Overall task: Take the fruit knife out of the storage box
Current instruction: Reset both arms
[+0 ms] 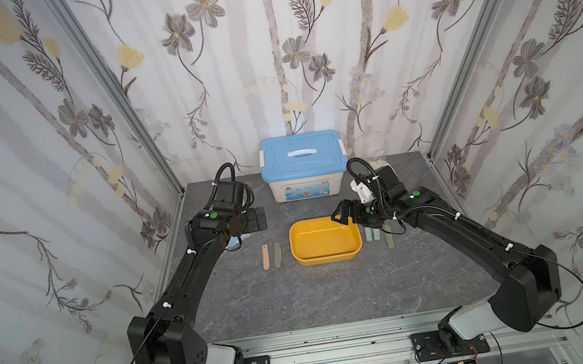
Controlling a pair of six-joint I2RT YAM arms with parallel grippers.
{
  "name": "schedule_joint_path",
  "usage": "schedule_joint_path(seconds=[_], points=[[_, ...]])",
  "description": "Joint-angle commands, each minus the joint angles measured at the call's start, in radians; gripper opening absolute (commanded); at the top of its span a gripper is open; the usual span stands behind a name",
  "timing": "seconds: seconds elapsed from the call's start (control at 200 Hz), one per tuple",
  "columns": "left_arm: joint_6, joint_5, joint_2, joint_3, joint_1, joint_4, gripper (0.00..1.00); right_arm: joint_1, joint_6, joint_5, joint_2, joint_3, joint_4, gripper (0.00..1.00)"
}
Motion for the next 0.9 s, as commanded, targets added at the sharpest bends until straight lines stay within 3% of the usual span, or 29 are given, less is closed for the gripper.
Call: schedule_joint_path(seconds=[0.0,0.3,0.4,0.475,0.584,0.674,0.819,0.894], points=[[0.044,-0.113,-0.076,-0.081,0.001,0.094,1.00,-0.047,-0.099,0.122,-0.071,-0.025,-0.064,1.00],[0.053,-0.246,-0.403,-0.550,0.054,0.441,1.00,-0.073,-0.368,0.652,-0.240,-0.245,0.056,1.00],[0.053,-0.227,-0.464,-0.689,0.076,0.557,1.00,-0.111,-0.423,0.665,-0.196,-0.310,0.125,1.00],[0.077,-0.224,-0.455,-0.755,0.081,0.670,1.00,-0.126,-0.474,0.690,-0.176,-0.433,0.293,1.00],[0.081,-0.257,-0.372,-0.803,0.083,0.812,1.00,-0.149,-0.520,0.739,-0.201,-0.651,0.630,1.00],[0.104,-0.268,-0.303,-0.880,0.087,0.989,1.00,-0.198,-0.535,0.697,-0.193,-0.750,0.831,1.00],[0.130,-0.267,-0.197,-0.967,0.123,1.237,1.00,-0.210,-0.613,0.686,-0.095,-0.832,1.108,1.00],[0.133,-0.205,-0.136,-0.973,0.163,1.365,1.00,-0.213,-0.662,0.639,-0.064,-0.842,1.199,1.00]])
